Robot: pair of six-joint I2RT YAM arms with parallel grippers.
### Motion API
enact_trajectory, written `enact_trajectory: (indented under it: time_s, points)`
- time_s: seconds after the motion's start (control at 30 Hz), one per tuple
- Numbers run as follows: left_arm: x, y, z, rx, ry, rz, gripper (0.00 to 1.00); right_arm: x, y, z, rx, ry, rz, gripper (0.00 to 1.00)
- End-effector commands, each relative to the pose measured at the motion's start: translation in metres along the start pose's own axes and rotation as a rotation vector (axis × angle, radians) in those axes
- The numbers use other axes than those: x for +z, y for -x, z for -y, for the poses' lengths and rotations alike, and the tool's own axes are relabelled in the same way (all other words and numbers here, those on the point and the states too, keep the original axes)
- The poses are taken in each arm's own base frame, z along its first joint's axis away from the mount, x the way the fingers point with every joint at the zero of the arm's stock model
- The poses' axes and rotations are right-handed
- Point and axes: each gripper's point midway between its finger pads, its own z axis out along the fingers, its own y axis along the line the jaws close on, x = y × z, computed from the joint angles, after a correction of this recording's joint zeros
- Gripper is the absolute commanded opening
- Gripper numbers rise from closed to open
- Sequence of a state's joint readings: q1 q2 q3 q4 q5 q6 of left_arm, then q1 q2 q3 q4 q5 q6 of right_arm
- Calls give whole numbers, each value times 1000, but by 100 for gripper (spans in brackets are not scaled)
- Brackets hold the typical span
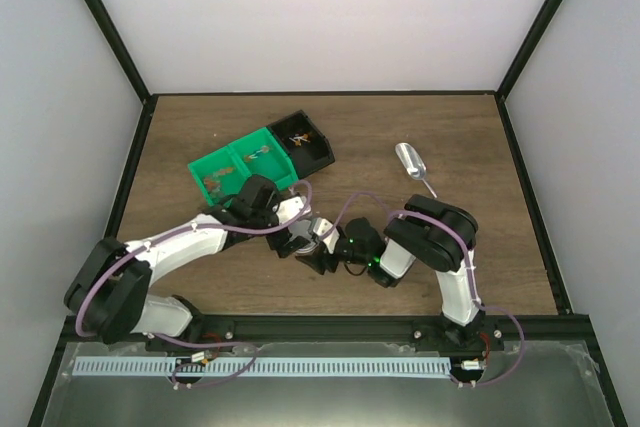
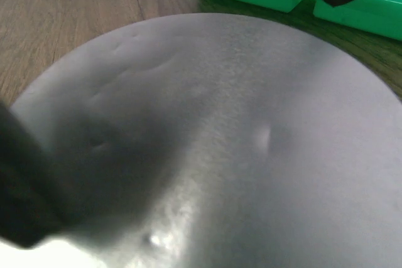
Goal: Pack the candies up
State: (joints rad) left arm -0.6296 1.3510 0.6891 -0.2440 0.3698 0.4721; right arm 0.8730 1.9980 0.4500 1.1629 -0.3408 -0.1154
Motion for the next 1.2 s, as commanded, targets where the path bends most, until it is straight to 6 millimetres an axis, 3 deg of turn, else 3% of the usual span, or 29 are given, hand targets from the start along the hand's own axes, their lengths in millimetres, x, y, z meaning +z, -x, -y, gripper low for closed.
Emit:
enact_trajectory:
  time_s: [0.0, 0.27, 0.5, 0.67, 1.17]
  points:
    - [8, 7, -21, -194, 99, 27, 100, 0, -41, 4, 71, -44, -148, 50]
    - [12, 11, 1, -139, 16, 47, 100, 0, -42, 5, 70, -50, -154, 50]
    - [11, -3, 7, -59, 1, -7, 100, 1, -42, 11, 69, -76, -150, 50]
    - [6, 2, 29, 4, -104, 47, 100, 1, -39, 14, 61, -66, -130, 50]
    - [17, 3, -3, -79, 38, 17, 100, -3, -39, 11, 42, -53, -131, 49]
